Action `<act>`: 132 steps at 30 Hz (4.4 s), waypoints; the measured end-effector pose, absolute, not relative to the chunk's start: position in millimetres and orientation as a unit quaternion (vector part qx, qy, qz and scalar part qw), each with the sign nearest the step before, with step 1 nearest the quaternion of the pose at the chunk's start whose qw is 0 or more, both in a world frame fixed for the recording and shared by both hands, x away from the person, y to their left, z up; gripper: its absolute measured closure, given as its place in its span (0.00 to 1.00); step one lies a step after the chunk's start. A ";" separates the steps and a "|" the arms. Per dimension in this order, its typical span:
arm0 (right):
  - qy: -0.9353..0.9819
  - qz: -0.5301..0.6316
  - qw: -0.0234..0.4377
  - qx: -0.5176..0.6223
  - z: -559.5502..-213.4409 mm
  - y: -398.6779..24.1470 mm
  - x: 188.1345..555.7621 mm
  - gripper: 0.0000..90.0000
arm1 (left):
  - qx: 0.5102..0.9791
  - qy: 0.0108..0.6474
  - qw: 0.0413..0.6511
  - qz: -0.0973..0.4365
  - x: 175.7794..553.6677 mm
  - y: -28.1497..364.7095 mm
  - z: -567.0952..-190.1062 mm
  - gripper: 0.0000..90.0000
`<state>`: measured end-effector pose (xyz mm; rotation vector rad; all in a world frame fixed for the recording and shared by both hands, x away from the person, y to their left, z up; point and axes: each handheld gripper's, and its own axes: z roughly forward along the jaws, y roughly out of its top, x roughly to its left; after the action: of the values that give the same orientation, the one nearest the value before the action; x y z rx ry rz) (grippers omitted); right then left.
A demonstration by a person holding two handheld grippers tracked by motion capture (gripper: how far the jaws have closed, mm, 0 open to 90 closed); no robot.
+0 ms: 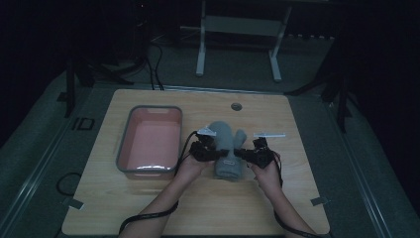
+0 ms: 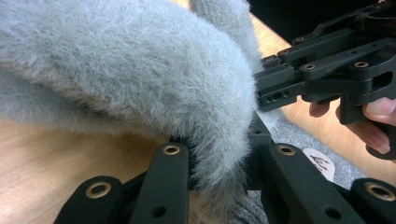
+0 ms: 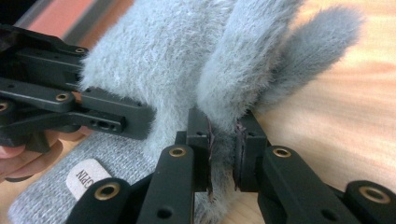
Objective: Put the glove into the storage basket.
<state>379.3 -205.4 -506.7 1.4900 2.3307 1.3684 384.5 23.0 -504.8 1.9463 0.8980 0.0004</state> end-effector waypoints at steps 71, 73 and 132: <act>0.817 0.387 -0.031 0.427 -496.9 30.2 417.1 0.88 | 0.808 0.467 0.357 0.030 391.1 229.6 -488.1 0.85; 0.819 0.381 -0.028 0.427 -499.1 31.7 418.5 0.87 | 0.809 0.473 0.347 0.028 393.8 227.6 -488.7 0.85; 0.835 0.449 0.078 0.307 -463.5 -150.1 364.1 0.15 | 0.778 0.393 0.452 0.189 324.5 161.2 -445.2 0.16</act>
<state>364.1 -150.1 -463.5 0.9205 2.5010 1.3439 324.5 161.2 -445.2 1.9214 0.9718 0.4669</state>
